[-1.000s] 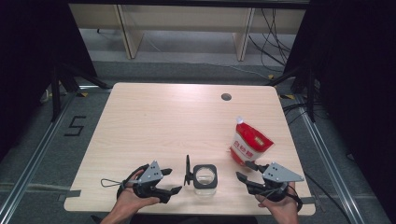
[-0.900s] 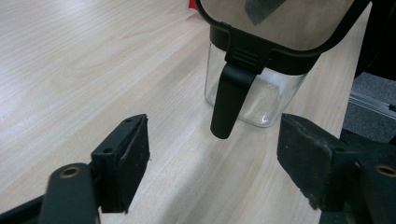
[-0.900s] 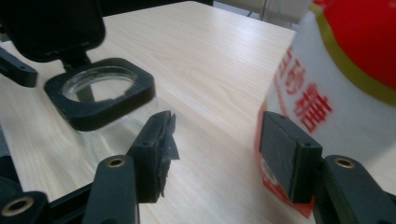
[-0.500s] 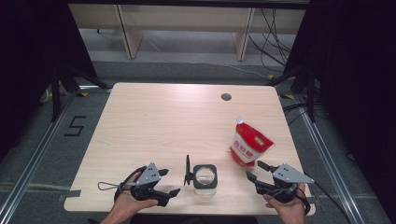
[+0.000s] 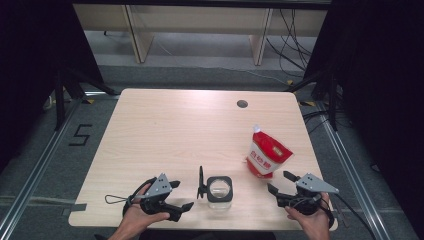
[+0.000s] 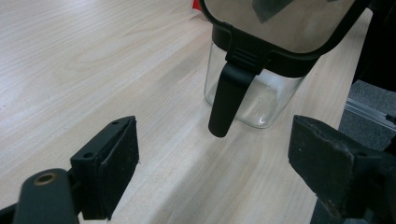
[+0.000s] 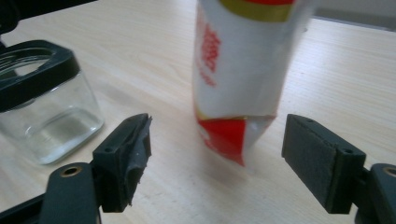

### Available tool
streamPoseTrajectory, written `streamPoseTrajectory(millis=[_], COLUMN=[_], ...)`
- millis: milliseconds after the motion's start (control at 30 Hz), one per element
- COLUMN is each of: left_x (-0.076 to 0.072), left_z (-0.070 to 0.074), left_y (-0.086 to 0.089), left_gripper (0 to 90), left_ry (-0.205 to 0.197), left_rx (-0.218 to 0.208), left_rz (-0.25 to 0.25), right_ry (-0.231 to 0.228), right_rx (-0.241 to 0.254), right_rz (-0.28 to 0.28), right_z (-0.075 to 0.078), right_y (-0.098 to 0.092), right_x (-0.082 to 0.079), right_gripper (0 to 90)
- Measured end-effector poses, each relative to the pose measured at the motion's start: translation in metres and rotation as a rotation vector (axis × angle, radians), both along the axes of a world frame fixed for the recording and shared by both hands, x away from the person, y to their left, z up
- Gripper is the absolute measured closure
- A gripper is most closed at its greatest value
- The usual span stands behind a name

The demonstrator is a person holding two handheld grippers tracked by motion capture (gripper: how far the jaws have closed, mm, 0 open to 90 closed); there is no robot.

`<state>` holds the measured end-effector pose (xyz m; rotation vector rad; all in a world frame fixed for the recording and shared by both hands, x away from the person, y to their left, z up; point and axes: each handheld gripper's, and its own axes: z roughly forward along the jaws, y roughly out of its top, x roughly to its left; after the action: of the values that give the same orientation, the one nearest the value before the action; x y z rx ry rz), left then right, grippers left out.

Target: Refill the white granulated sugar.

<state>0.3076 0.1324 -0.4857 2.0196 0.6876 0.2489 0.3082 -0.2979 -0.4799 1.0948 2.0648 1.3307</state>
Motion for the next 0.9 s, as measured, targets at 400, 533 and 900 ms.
streamPoseTrajectory(millis=[400,533,900], left_x=[-0.001,0.001,0.002], left_z=[-0.003,-0.003,-0.004], left_y=[0.003,0.004,0.004], left_gripper=[16.0,16.0,16.0], left_ry=[-0.004,-0.008,-0.011], left_rx=[-0.008,0.014,0.012], left_rz=[0.037,0.035,0.029], right_ry=[-0.069,-0.064,-0.088], right_rx=[0.007,0.054,0.067], right_rz=[-0.015,-0.034,-0.023], right_z=[-0.001,-0.002,-0.008], right_y=[0.008,0.007,0.014], right_x=[0.02,0.028,0.047], right_gripper=[16.5,16.2,17.0])
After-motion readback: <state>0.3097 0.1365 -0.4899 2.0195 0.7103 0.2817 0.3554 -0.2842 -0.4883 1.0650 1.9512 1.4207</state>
